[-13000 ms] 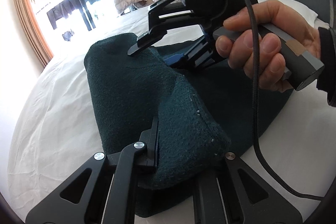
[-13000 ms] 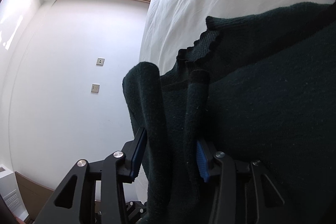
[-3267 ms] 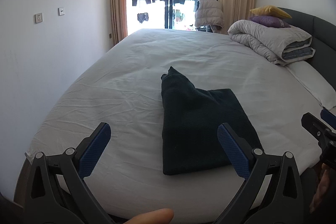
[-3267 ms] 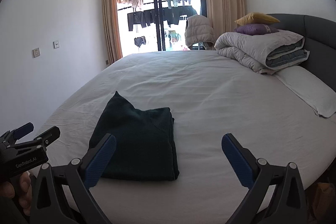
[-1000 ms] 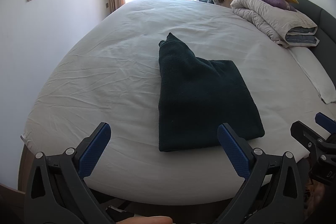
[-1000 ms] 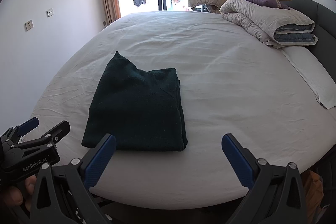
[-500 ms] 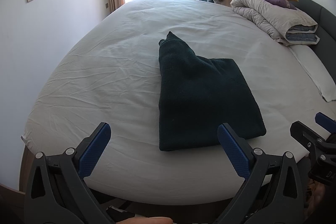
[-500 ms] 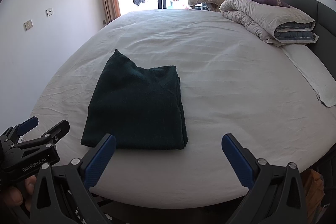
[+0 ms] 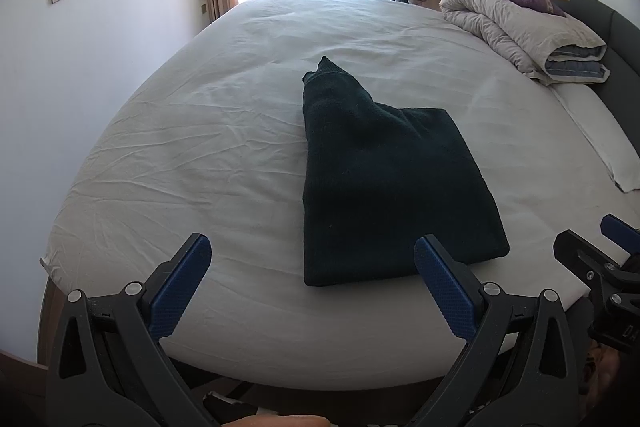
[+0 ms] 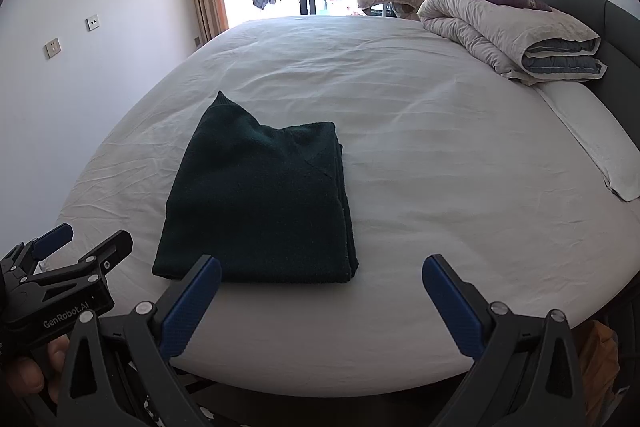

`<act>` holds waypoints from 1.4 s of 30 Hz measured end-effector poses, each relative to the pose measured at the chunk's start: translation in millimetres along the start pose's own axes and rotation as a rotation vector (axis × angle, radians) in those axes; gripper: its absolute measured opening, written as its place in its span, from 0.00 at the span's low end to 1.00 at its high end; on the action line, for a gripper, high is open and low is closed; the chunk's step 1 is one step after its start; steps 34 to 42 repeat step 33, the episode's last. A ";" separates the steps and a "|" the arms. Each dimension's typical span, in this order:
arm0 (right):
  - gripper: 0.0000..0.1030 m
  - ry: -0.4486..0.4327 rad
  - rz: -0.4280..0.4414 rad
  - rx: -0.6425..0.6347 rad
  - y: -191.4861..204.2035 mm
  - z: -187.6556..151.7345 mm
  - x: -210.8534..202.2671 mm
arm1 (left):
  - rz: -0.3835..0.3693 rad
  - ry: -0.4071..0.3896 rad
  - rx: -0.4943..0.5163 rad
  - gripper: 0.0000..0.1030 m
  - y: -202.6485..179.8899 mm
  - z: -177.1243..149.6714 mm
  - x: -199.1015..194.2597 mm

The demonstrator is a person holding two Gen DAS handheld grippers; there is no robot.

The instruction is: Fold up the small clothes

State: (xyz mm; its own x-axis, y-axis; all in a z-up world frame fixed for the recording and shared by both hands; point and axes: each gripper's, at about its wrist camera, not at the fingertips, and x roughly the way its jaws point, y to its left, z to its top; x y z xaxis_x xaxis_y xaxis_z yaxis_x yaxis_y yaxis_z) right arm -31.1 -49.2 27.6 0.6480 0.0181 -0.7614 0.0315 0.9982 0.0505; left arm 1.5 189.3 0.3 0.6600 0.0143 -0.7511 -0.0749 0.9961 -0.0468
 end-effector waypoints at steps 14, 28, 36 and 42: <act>1.00 0.007 0.004 0.006 -2.1 -1.5 2.5 | 0.002 0.002 0.003 1.00 -1.1 -0.2 0.3; 1.00 0.009 0.000 0.008 -3.2 -2.6 4.2 | 0.005 0.010 0.001 1.00 1.8 -3.5 4.5; 1.00 0.014 0.001 0.012 -4.8 -3.0 5.0 | 0.015 0.001 0.011 1.00 0.6 -4.4 4.3; 1.00 0.014 0.001 0.012 -4.8 -3.0 5.0 | 0.015 0.001 0.011 1.00 0.6 -4.4 4.3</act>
